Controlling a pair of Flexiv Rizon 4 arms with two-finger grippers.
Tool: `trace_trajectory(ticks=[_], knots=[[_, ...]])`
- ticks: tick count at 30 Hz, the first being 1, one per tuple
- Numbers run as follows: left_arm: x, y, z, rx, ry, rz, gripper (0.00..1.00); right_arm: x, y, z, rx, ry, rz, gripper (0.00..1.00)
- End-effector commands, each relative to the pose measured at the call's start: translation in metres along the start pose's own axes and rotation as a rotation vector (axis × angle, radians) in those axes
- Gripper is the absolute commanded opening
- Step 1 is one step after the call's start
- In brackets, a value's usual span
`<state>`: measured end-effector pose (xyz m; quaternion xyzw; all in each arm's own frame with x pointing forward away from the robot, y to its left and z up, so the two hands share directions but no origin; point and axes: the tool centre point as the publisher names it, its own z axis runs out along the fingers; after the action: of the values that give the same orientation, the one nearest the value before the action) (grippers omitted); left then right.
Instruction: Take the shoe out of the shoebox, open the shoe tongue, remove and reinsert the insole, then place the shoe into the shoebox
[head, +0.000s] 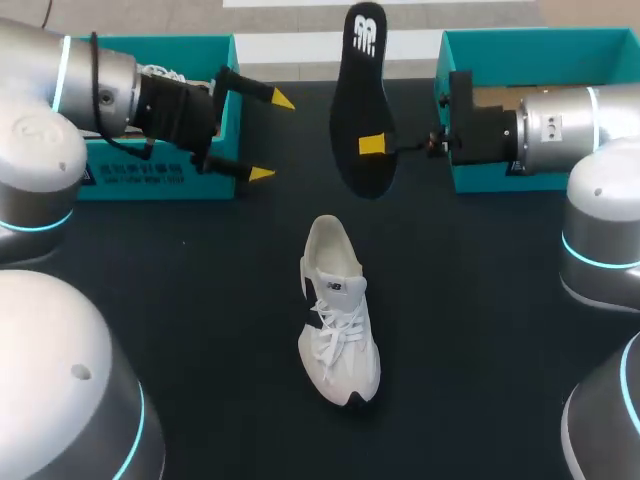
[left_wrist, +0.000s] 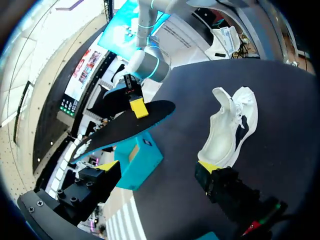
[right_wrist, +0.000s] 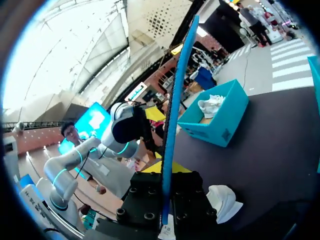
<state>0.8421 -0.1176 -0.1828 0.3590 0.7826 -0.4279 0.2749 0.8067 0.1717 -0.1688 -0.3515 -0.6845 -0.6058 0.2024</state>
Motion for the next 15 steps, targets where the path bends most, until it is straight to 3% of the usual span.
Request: trace_trajectory(ticks=[1, 6, 15], knots=[[0.012, 0.007, 0.005, -0.029, 0.141, -0.086, 1.0, -0.004, 0.003, 0.0, 0.001, 0.03, -0.058, 0.0], [0.026, 0.015, 0.008, -0.077, 0.179, -0.139, 1.0, -0.005, 0.006, 0.002, 0.005, 0.068, -0.095, 0.0], [0.026, 0.015, 0.008, -0.077, 0.179, -0.139, 1.0, -0.005, 0.006, 0.002, 0.005, 0.068, -0.095, 0.0]])
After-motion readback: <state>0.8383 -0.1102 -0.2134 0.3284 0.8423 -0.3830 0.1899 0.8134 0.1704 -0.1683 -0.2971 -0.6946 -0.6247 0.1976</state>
